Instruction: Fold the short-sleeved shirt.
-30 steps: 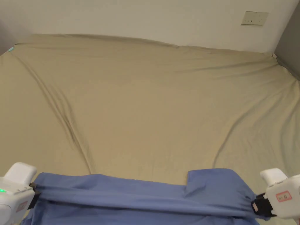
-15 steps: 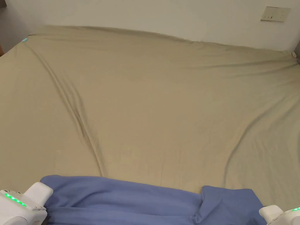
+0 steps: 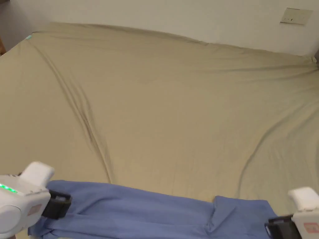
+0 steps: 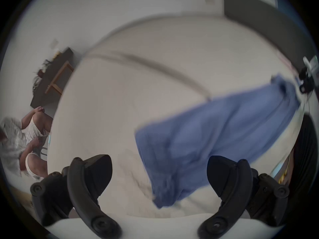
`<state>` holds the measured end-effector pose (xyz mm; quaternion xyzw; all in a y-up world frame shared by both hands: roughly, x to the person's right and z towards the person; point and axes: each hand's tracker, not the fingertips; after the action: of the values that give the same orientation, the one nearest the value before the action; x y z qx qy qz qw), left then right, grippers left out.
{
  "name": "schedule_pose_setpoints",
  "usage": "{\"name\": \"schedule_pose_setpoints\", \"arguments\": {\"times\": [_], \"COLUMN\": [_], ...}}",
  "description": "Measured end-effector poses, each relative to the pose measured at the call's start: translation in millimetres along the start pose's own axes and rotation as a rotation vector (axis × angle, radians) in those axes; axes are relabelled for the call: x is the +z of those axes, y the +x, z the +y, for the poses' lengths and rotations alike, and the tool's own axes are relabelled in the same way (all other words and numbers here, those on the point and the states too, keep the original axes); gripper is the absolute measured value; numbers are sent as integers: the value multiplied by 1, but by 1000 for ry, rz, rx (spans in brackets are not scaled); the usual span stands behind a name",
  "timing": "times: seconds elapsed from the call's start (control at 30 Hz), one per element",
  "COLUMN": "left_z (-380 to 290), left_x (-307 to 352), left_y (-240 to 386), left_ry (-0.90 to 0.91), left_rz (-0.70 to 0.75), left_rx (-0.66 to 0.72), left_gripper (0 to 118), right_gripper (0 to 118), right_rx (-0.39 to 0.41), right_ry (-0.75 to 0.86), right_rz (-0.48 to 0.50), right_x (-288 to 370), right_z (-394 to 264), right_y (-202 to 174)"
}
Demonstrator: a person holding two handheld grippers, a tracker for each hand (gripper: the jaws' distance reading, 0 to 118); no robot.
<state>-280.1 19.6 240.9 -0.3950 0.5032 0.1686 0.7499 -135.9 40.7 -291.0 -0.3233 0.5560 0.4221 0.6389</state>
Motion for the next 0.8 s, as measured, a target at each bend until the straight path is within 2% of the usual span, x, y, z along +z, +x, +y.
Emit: {"name": "schedule_pose_setpoints", "arguments": {"times": [0.1,0.17,0.23,0.33,0.4,0.43,0.47,0.5,0.53,0.57,0.6,0.63,0.67,0.8], "left_z": [25,41,53,63,66,66,65,65,66,65,63,61,60,57], "left_x": [54,80,102,118,128,128,130,131,131,129,129,130,130,125], "left_y": [10,23,39,61,75,80,84,91,95,99,103,107,110,116], "left_ry": [364,498,596,687,729,741,759,760,751,757,770,777,779,754], "left_rz": [37,77,98,119,92,51,31,50,64,83,110,142,168,194], "left_rx": [98,153,193,205,186,180,199,212,205,192,175,157,137,24], "left_gripper": [110,110,110,108,99,82,67,50,30,21,14,3,0,0], "right_gripper": [110,110,111,111,107,98,84,62,31,13,2,0,0,0], "right_rx": [-18,-2,-5,-7,-20,-32,-38,-36,-33,-24,-16,-2,13,14], "right_ry": [242,402,563,730,776,783,794,814,818,825,827,840,850,855], "right_rz": [-33,-51,-108,-145,-163,-175,-176,-158,-148,-152,-153,-164,-173,-182], "right_x": [57,87,111,130,134,135,133,132,130,128,125,122,119,114], "right_z": [31,43,51,53,54,54,54,52,52,51,50,48,46,42], "right_y": [-15,-34,-57,-87,-106,-113,-118,-123,-128,-133,-138,-141,-144,-146]}}
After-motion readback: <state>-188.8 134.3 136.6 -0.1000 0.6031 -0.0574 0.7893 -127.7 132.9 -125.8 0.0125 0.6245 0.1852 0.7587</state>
